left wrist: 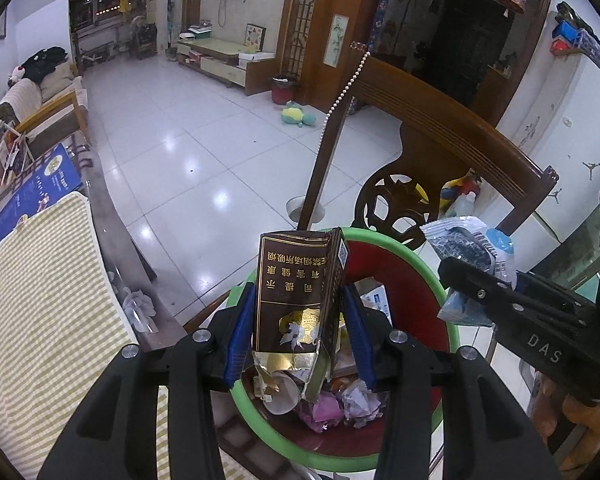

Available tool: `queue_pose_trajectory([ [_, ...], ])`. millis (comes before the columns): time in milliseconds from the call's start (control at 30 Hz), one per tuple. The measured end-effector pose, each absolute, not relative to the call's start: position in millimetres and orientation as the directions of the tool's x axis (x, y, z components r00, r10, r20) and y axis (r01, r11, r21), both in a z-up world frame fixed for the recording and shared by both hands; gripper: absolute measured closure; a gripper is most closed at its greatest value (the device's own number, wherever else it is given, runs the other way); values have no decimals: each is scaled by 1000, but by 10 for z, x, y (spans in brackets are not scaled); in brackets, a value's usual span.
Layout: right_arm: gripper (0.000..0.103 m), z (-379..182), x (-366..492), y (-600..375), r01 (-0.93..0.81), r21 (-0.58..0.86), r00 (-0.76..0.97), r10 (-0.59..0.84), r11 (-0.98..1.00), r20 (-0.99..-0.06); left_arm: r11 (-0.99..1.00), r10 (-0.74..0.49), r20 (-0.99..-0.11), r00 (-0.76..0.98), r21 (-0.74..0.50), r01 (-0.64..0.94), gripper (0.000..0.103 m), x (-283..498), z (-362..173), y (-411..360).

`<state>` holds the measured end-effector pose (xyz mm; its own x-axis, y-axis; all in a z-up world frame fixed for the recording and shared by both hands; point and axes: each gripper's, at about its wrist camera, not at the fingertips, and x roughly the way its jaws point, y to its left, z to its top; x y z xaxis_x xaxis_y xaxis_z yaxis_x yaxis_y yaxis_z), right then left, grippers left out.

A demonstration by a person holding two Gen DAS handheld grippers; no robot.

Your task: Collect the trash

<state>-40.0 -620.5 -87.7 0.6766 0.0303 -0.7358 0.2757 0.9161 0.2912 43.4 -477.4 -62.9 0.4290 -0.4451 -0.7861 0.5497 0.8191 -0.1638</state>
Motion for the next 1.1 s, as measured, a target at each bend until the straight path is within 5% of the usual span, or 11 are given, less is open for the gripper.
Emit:
queue_pose_trajectory([
  [133,74,-879,-393,-6178,278,290,673,29,916,-739,817,-449,-787,422,-171,551,61,429,-631,-4773],
  [167,72,-881,-397,-6170,281,289,671,27,915,-741,814,-456,-788,414,-181,552,55,436,-635,-4757],
  [233,48,-893,-404,-6172,302,285,668,12,910,-744,814,-460,-785,414,-187,550,31,440,-631,-4725],
  [267,48,-899,-409,-6179,302,289,669,14,909,-743,813,-466,-779,419,-191,549,24,435,-619,-4697],
  [400,47,-882,-415,-6089,304,286,667,11,909,-745,818,-460,-770,442,-175,547,16,410,-575,-4570],
  [600,30,-736,-384,-5731,275,285,709,6,918,-705,861,-394,-735,552,-86,501,9,383,-426,-4091],
  [800,5,-347,-502,-5030,190,287,834,0,939,-552,890,-382,-649,658,-69,450,8,369,-114,-3351],
  [900,5,-95,-609,-4567,177,245,896,-53,953,-442,902,-373,-582,722,-47,428,8,279,71,-2914],
  [1033,5,156,-749,-3929,334,100,914,-296,937,-279,922,-349,-474,808,-21,386,8,103,279,-2411],
  [1100,5,217,-828,-3632,289,123,939,-256,949,-228,933,-333,-420,844,-15,360,8,-5,361,-2177],
])
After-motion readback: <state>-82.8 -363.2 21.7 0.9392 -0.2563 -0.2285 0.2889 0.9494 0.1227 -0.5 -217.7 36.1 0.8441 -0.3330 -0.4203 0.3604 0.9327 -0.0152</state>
